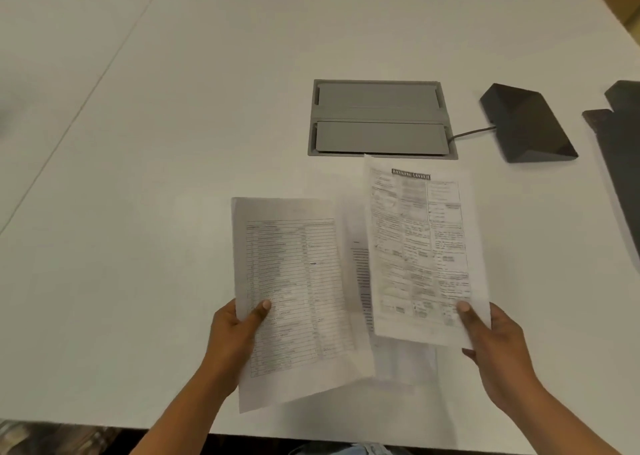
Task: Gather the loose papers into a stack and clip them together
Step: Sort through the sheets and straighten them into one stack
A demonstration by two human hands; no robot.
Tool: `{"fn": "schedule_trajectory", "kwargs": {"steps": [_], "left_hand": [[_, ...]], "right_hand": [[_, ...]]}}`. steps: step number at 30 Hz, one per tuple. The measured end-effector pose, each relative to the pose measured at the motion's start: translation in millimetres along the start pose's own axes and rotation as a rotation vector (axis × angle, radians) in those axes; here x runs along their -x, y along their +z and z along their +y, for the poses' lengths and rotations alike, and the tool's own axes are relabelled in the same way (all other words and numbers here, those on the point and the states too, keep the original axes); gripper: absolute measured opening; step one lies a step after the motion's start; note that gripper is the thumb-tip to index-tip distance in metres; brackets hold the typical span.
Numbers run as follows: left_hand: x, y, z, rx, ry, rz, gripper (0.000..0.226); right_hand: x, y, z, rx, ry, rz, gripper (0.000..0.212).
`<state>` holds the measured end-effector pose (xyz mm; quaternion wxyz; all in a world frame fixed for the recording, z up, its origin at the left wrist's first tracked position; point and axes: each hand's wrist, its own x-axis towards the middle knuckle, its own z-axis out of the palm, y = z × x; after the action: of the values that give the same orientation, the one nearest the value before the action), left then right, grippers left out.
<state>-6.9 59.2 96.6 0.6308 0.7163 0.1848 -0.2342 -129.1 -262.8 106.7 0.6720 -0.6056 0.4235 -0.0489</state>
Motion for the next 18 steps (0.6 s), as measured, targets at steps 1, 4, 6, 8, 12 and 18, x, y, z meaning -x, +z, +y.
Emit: {"fn": "schedule_trajectory", "kwargs": {"steps": [1, 4, 6, 8, 12, 18], "left_hand": [[1.2, 3.9, 1.2, 0.013, -0.002, -0.014, 0.021], [5.6, 16.5, 6.7, 0.052, -0.015, -0.050, 0.021], [8.9, 25.7, 11.3, 0.080, -0.029, -0.079, 0.025], [12.5, 34.1, 15.2, 0.107, -0.027, -0.124, 0.026], [19.6, 45.9, 27.1, 0.184, -0.009, -0.176, 0.021], [14.4, 49.6, 41.1, 0.181, -0.023, -0.150, 0.048]], "right_hand": [[4.8, 7.0, -1.6, -0.005, -0.011, -0.032, 0.018], [14.8, 29.1, -0.9, 0.008, -0.042, -0.105, 0.022], [17.9, 42.1, 2.9, 0.051, -0.049, -0.132, 0.022], [18.4, 51.1, 7.4, 0.118, -0.035, -0.149, 0.022], [17.6, 55.2, 3.7, 0.141, 0.012, -0.299, 0.039], [16.3, 48.9, -10.0, 0.279, -0.069, -0.408, 0.056]]}}
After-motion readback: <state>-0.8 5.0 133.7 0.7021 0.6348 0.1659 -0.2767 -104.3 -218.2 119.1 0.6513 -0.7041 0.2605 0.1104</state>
